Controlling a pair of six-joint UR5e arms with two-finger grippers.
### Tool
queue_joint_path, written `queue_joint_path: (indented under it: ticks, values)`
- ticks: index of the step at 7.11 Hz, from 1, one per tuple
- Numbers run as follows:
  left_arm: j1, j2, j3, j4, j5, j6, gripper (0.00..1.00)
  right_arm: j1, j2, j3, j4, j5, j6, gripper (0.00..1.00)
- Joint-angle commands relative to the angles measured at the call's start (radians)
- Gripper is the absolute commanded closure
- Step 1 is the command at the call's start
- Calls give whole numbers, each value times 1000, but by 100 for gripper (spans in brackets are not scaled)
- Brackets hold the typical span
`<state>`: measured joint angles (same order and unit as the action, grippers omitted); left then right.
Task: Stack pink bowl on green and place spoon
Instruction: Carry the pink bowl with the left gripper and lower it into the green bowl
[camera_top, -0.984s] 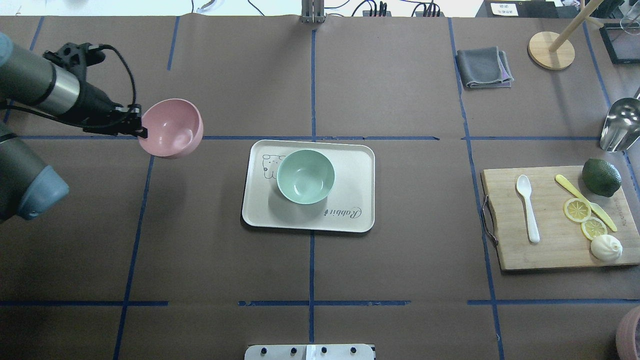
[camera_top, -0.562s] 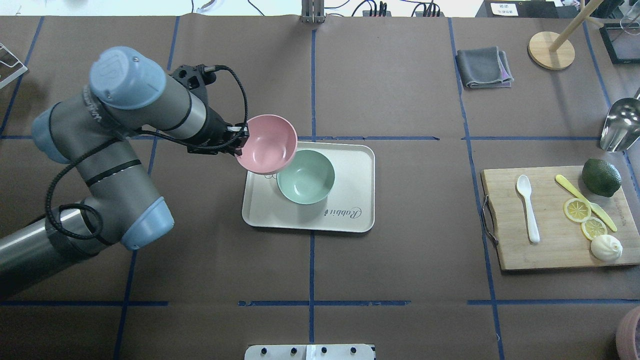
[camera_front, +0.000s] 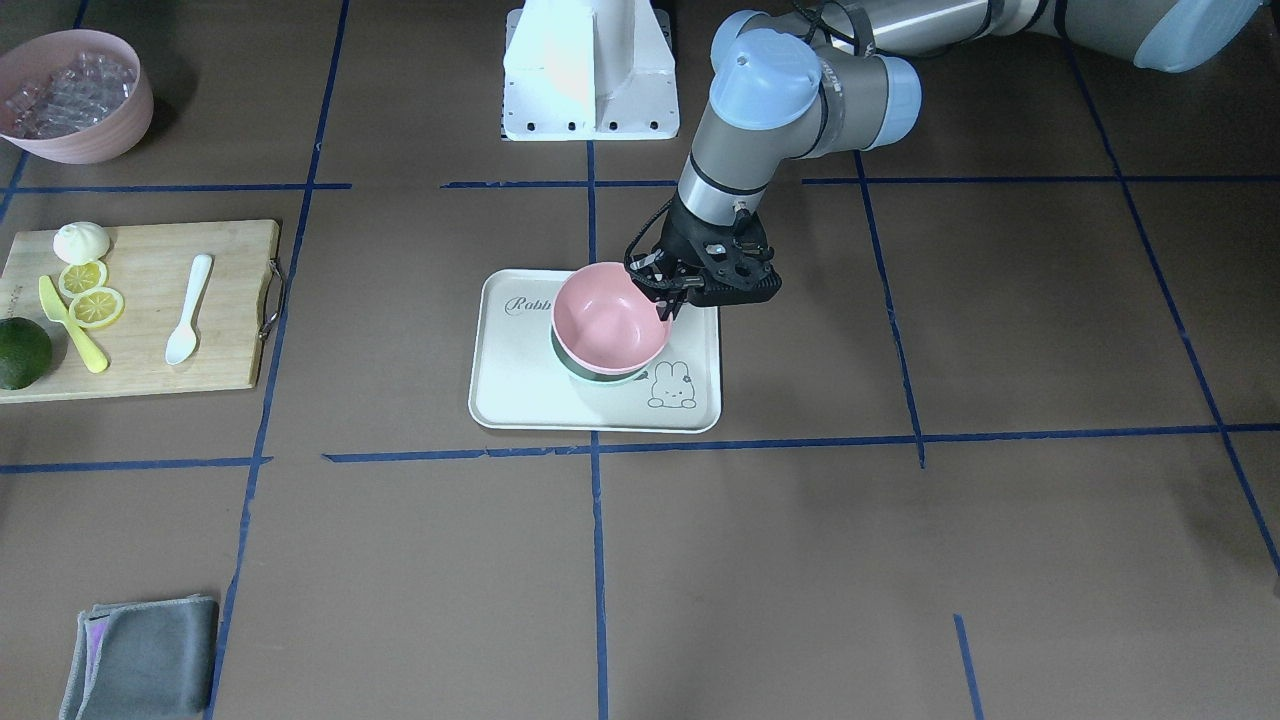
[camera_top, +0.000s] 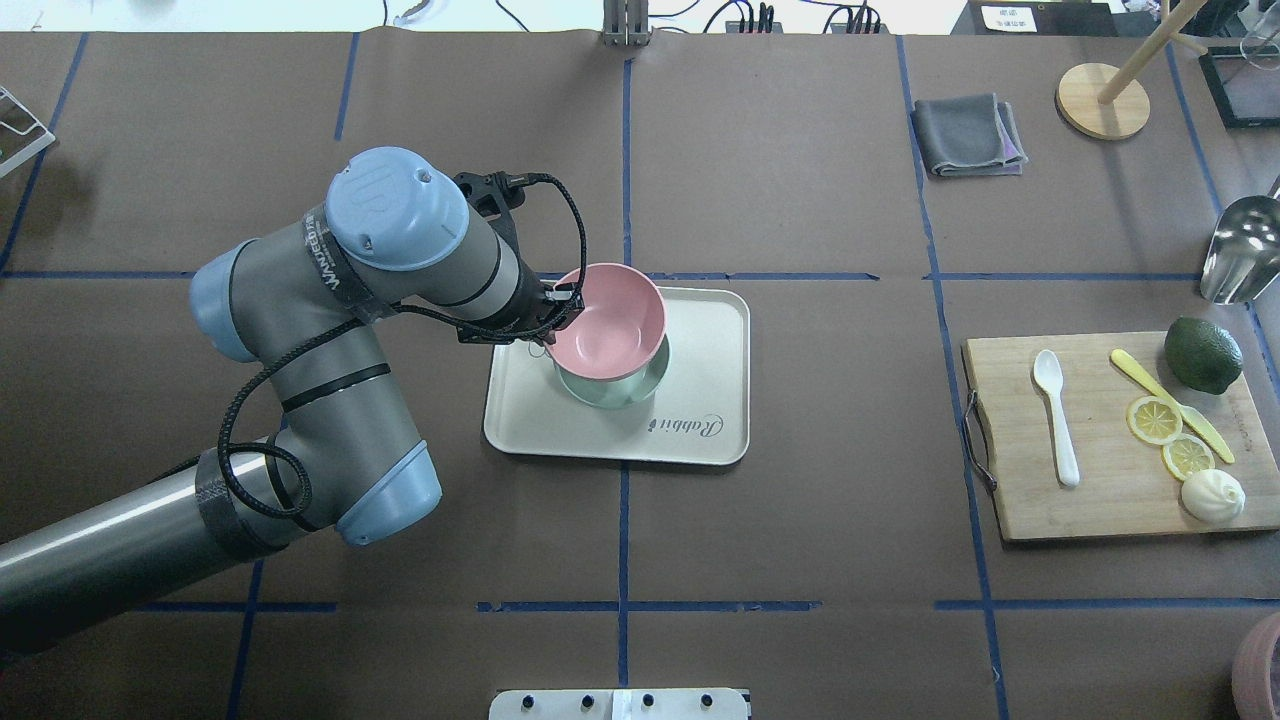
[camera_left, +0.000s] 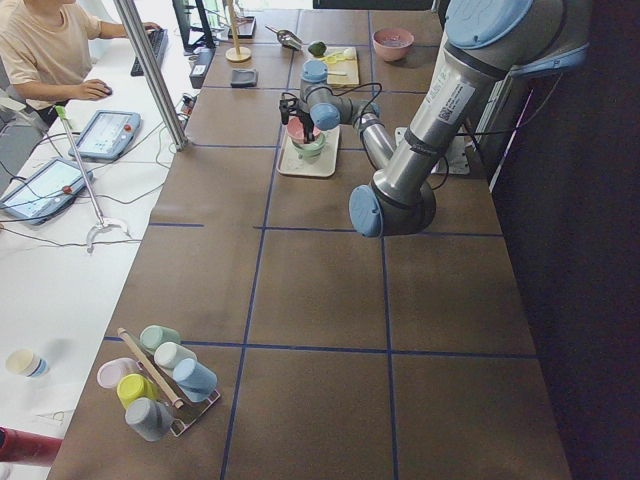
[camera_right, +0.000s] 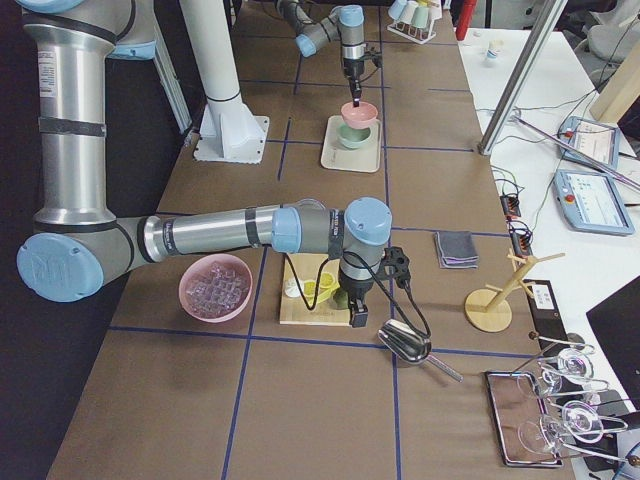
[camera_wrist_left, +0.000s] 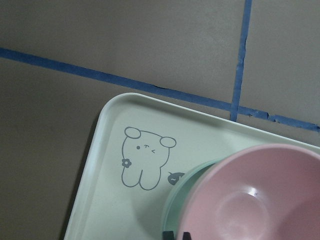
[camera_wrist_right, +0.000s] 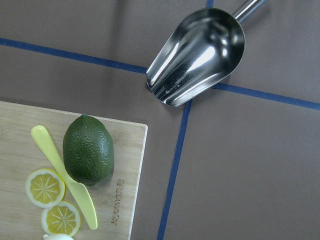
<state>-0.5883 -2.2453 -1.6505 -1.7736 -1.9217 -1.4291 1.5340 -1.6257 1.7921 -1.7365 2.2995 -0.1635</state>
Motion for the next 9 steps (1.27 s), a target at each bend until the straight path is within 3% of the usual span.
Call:
queue_joint_path:
  ticks: [1,4,5,7,9]
  values:
    - [15,-14,26,0,1,-1,100,0,1,0,0,0,1,0]
    - [18,-34,64,0,1,1,100,0,0,1,0,0,1,0]
    - [18,-34,63,0,1,1,96,0,0,1,0,0,1,0]
    - [18,-27,63,0,1,5,76,0,1,1,0,1,1,0]
    - [18,-25,63,0,0,7,74,0,0,1,0,0,1,0]
